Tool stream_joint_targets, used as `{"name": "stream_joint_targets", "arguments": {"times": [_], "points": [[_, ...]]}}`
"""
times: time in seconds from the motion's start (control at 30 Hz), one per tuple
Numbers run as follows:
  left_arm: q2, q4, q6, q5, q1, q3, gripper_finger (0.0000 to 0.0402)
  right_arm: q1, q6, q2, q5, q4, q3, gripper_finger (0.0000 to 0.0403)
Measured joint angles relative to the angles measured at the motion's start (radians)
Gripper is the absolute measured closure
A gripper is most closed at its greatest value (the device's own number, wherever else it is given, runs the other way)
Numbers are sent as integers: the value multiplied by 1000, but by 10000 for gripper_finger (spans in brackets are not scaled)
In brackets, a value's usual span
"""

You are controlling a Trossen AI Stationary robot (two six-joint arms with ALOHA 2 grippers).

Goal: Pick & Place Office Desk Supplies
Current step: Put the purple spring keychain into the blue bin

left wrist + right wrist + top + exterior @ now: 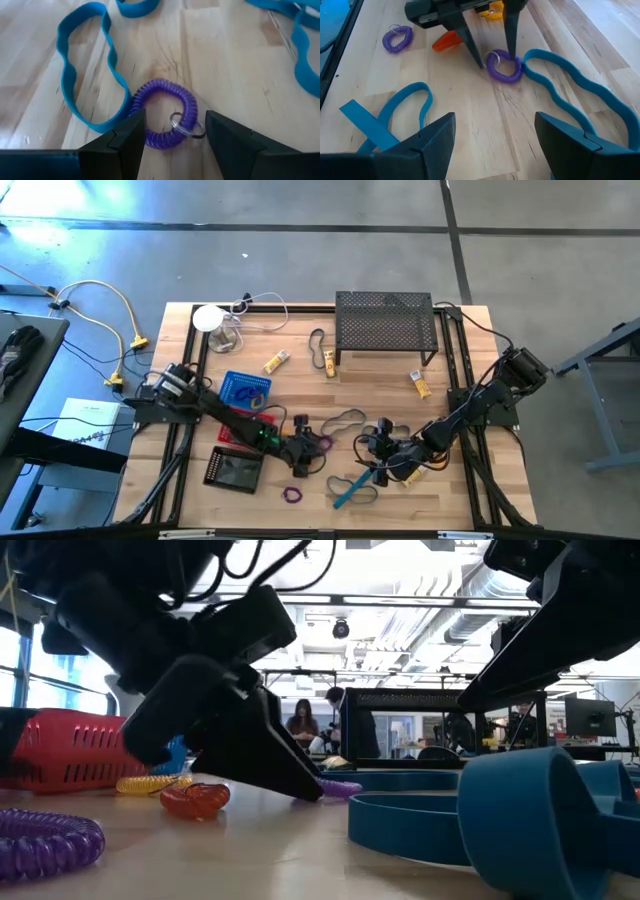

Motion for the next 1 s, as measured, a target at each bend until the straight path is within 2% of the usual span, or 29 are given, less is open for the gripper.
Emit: {"name": "stream_joint_targets", "arguments": {"times": [0.13,0.23,0.5,0.73,0.8,0.87,1.0], "points": [[-2,-33,-83,49,21,2,218,0,3,0,0,0,0,143],[-4,-76,-140,83,40,4,247,0,32,0,-5,-1,0,143],[-13,-110,-167,101,48,2,378,35,59,0,-6,-1,0,143],[-140,-199,-175,122,6,-3,389,49,59,0,0,0,0,143],[-218,-277,-184,80,-10,-2,390,49,60,0,1,-1,0,143],[-298,-402,-217,-6,-29,-1,390,50,79,0,1,-1,0,143],[-472,-695,-363,-163,-56,-1,391,62,92,0,0,-1,0,143]]}}
